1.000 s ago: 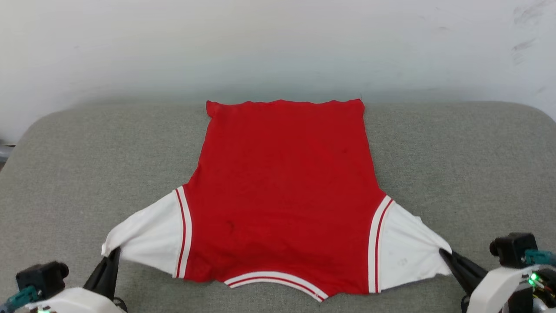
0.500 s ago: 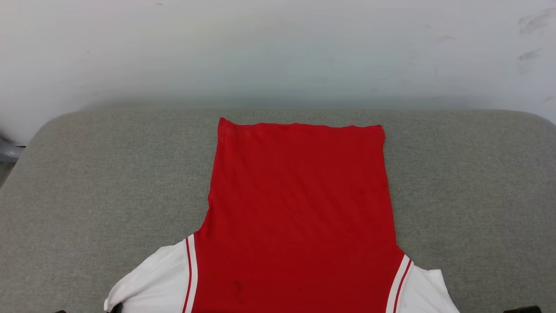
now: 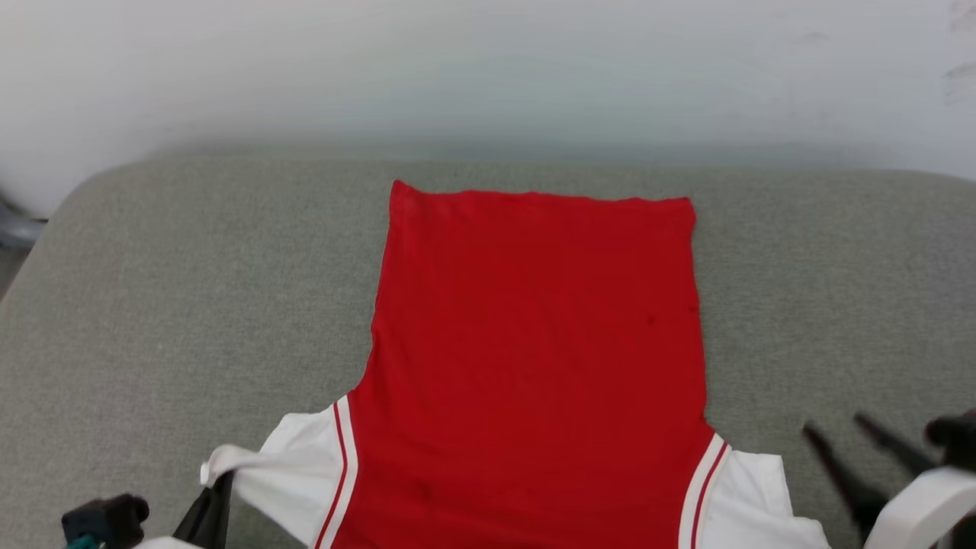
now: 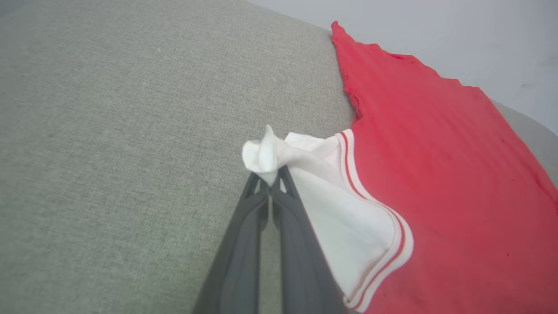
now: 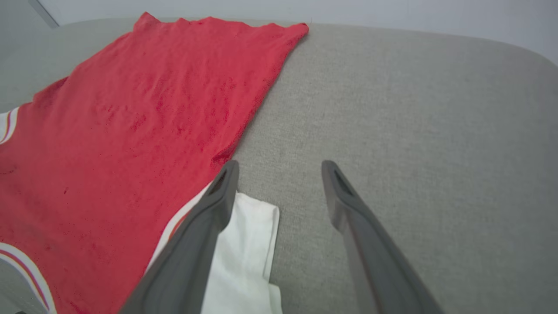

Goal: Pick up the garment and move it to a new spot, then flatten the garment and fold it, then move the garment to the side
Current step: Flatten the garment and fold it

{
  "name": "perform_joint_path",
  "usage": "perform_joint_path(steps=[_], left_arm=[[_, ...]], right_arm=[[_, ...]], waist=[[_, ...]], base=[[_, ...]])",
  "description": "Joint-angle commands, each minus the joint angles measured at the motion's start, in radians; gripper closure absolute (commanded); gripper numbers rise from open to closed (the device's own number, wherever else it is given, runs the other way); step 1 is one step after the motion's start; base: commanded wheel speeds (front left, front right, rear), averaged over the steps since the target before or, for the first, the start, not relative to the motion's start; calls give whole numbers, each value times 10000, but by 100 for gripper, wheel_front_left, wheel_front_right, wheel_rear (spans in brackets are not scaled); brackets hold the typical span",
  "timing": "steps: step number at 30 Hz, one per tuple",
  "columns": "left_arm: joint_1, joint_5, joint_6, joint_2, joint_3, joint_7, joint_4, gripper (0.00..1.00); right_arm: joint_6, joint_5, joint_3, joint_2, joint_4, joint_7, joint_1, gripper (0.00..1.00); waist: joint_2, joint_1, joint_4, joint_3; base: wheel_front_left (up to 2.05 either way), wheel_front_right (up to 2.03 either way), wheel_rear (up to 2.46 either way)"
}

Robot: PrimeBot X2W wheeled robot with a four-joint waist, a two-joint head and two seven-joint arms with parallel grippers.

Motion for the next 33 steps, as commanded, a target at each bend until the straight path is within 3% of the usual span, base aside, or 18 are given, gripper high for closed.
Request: perform_joint_path(steps=[1, 7, 11, 18, 25, 33], left_arm=[[-265, 147, -8, -80, 58, -56, -156, 100], [-1027, 676, -103, -317, 8, -65, -561, 100], [-1622, 1010, -253, -542, -12, -67, -698, 100], [-2545, 1643, -678, -1300, 109, -61, -664, 100], [-3202, 2236, -1294, -2121, 309, -53, -281, 100], [-3766, 2857, -1908, -2893, 620, -54, 20, 100]], right_arm=[[-12, -90, -385, -30, -392, 65, -462, 0], [-10, -441, -1553, -249, -1759, 981, -2325, 0], [-10, -315, -1763, -618, -1875, 2152, -4238, 0], [-10, -190, -1010, -1433, -568, 5528, -7646, 0], [-10, -252, -366, -1708, 1177, 9085, -9951, 0], [-10, -1131, -202, -1426, 2278, 10691, -11300, 0]], waist=[[-1, 0, 182, 314], [-1, 0, 793, 1282], [-1, 0, 1221, 2098], [-1, 0, 1941, 3454], [-1, 0, 2602, 4512], [-1, 0, 3101, 5488]], base=[[0, 0, 0], [0, 0, 0], [0, 0, 0], [0, 0, 0], [0, 0, 0], [0, 0, 0]])
